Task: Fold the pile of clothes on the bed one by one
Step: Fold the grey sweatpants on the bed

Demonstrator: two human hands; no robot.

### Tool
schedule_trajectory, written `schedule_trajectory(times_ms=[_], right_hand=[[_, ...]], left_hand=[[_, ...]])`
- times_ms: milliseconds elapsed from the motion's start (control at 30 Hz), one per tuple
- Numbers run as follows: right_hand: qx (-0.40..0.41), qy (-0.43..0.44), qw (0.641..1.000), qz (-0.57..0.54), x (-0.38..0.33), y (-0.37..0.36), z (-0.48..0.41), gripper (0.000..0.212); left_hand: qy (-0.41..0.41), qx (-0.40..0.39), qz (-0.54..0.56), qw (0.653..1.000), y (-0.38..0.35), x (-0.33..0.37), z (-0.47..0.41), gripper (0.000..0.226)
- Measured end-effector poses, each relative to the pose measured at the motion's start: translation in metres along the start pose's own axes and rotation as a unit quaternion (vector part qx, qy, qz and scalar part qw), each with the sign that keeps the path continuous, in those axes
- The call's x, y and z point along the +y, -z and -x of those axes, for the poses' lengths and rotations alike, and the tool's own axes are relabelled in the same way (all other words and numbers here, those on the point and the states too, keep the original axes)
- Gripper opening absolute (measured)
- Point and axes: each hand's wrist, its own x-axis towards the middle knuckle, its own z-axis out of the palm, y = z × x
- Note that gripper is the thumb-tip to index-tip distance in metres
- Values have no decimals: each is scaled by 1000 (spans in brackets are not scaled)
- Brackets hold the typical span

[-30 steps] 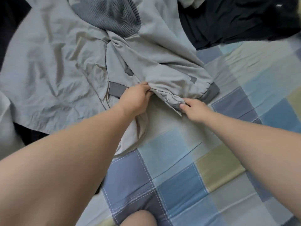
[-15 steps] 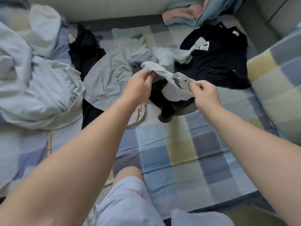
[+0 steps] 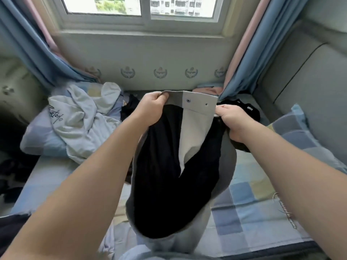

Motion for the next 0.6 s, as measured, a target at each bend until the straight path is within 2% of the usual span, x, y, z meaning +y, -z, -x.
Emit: schedule_trajectory(times_ms=[67,133,200,267,300,333,400,500,600], right_hand=[[-36,30,998,44,-16,-2,18,43],[-92,112,989,42,-34,-9,44,52],[-153,181,971,38,-50,-20,71,57],[-216,216,946,111,-59,-36,92,60],[-241,217,934,148,-60,-45,100,56],[-253,212,931,159,-59,-54,107,42],[-237,222,937,127,-53,-69,115,17],[-176,257,944,107,-54,-80,126,11],[-159,273,945,78,-66,-88,130,9]], left_hand=[[-15,-9,18,1000,13,19,14,36],[-59,-26,3,998,25,38,29,33],[-105,-57,-37,992,37,52,47,35],[-137,-91,-58,985,49,61,64,40],[-147,-104,-57,982,55,65,70,41],[-158,-112,-55,980,62,66,75,38],[-177,-119,-58,975,76,67,81,31],[-186,-95,-115,971,97,56,84,26],[-180,-48,-187,965,106,36,90,50]])
